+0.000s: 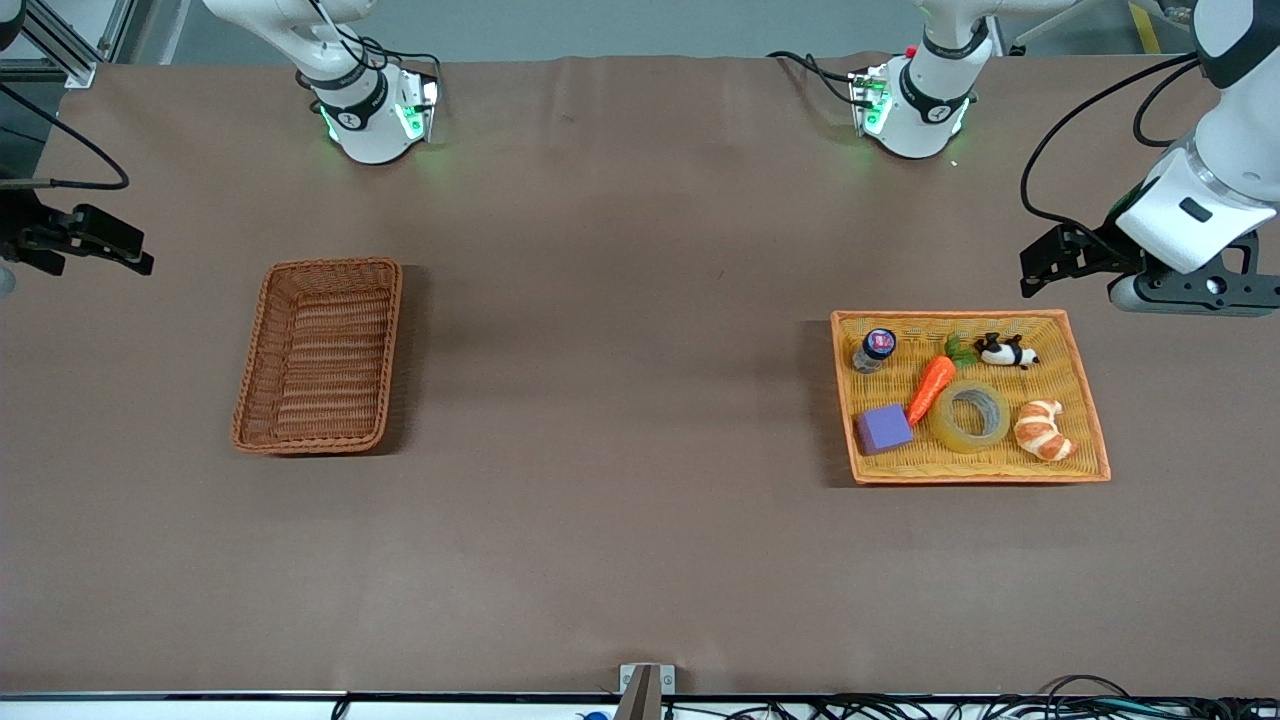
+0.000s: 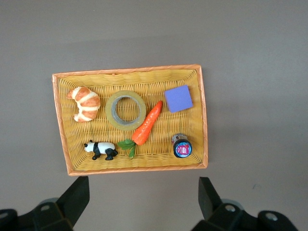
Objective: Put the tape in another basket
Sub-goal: 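Move the left gripper over the yellow tape roll in the tray, then lower the left gripper and grasp the tape roll's rim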
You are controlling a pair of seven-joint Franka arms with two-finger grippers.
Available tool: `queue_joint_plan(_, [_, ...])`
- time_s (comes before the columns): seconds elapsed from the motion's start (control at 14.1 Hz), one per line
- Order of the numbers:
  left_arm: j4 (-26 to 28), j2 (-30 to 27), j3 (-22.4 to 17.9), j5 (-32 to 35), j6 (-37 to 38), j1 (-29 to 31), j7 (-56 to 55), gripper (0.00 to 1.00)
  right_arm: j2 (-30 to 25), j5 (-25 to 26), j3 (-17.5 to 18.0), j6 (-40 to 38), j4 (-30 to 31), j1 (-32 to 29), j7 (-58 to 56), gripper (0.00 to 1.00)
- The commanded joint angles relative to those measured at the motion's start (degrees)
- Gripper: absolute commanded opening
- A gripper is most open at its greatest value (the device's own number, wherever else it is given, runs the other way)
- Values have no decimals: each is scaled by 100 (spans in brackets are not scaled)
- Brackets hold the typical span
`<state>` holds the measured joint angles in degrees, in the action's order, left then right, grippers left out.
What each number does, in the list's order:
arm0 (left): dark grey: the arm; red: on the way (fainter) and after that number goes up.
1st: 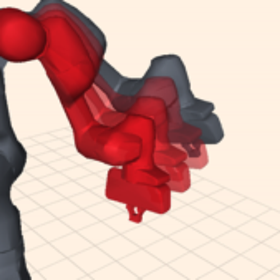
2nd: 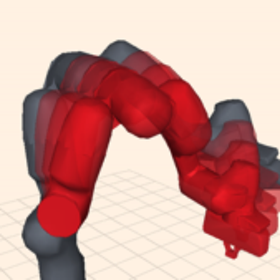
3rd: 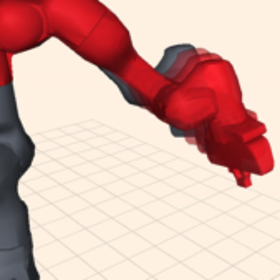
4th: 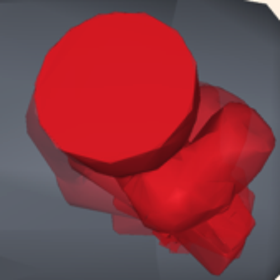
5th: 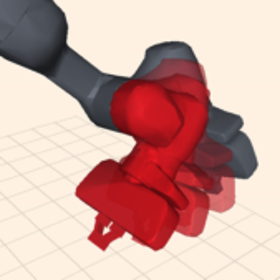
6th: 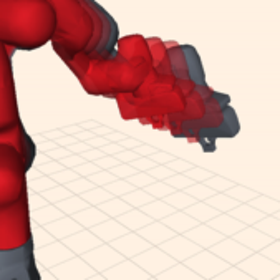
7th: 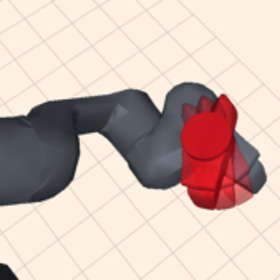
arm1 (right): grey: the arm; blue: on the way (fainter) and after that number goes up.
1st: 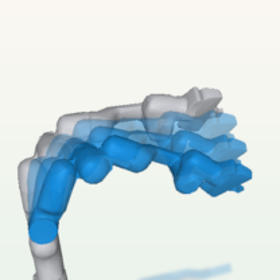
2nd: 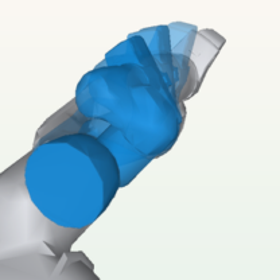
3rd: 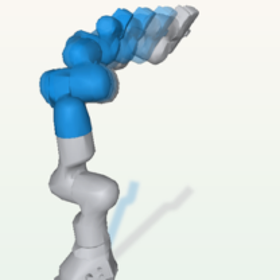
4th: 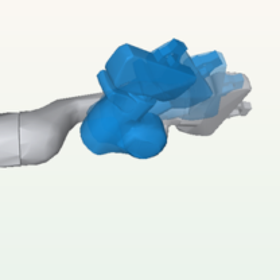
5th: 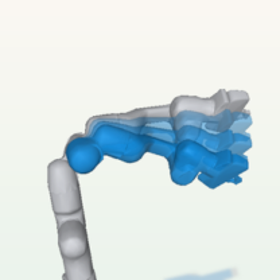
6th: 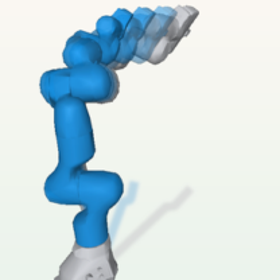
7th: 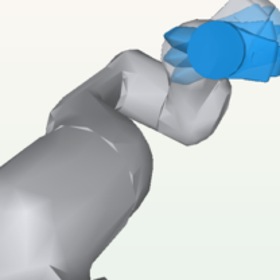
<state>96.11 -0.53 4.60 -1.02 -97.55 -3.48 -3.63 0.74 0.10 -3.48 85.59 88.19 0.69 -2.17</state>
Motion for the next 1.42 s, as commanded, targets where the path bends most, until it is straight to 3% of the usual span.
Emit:
queue_joint_plan(0.0, [-119,35,15,32,8,14,-59,100,-83,-36,22,45,111,-25,85,100])
queue_joint_plan(0.5, [-119,79,-38,85,8,14,55,100,-83,-45,22,45,111,-34,85,100])
queue_joint_plan(0.92, [-102,869,-275,138,-273,67,73,100,-83,-45,22,36,111,-34,85,100])
queue_joint_plan(1.35, [249,1774,-793,138,-1485,76,256,98,-83,-63,22,45,111,-34,85,100])
